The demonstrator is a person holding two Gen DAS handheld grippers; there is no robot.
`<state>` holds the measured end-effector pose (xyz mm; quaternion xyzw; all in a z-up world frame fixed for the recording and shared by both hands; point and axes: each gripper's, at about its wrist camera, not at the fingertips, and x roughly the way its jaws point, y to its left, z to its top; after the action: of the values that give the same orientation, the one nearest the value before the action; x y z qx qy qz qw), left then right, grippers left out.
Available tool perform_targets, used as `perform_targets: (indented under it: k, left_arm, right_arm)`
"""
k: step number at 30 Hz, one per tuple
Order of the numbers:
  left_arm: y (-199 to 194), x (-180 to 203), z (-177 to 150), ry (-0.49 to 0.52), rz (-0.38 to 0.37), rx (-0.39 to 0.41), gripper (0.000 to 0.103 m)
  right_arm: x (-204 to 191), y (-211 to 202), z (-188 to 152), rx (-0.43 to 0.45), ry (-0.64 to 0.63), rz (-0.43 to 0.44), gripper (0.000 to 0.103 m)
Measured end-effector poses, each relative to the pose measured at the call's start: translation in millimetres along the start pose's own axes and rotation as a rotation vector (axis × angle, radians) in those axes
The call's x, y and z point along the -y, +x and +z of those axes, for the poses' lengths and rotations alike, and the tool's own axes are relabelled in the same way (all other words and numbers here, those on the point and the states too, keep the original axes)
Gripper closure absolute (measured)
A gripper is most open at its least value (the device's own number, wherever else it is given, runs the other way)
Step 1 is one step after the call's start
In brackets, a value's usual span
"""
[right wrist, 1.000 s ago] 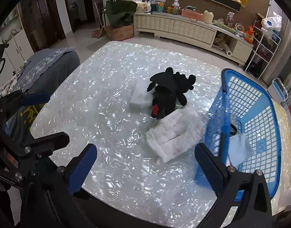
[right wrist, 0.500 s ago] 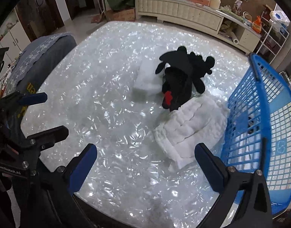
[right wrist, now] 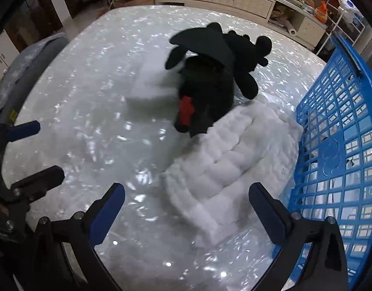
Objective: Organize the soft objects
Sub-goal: 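Grasp the white quilted pad with the right gripper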
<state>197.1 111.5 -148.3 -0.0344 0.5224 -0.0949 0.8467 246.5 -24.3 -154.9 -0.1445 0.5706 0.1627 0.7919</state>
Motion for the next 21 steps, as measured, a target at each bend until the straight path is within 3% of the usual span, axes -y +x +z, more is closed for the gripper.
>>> perform_targets:
  k: [2, 5, 9, 11, 15, 18, 21]
  left_arm:
    - [4.2, 0.7, 1.6, 0.005, 0.003, -0.001, 0.0]
    - [10.6, 1.7, 1.8, 0.007, 0.008, -0.006, 0.0]
    - [15.6, 1.1, 0.9, 0.001, 0.0, -0.014, 0.0]
    - [14.5, 0.8, 0.4, 0.001, 0.0, -0.01, 0.0]
    - [11.1, 1.7, 1.4, -0.001, -0.002, -0.002, 0.0]
    - [4.6, 2.9, 0.4, -0.003, -0.003, 0.009, 0.0]
    - [-5.7, 5.7, -0.6, -0.003, -0.008, 0.024, 0.0]
  right_arm:
    - [1.2, 5.4, -0.2, -0.008, 0.002, -0.007, 0.0]
    - [2.3, 18.6, -2.5, -0.027, -0.009, -0.022, 0.012]
    - [5.6, 20.7, -3.7, -0.023, 0.001, -0.014, 0.014]
    - [6.9, 19.8, -3.3, -0.018, 0.003, -0.016, 0.021]
    - [18.0, 14.8, -1.3, 0.003, 0.019, -0.045, 0.068]
    - [24.5, 14.0, -3.0, 0.005, 0.018, -0.053, 0.081]
    - [27.8, 9.7, -8.6, 0.003, 0.034, -0.009, 0.085]
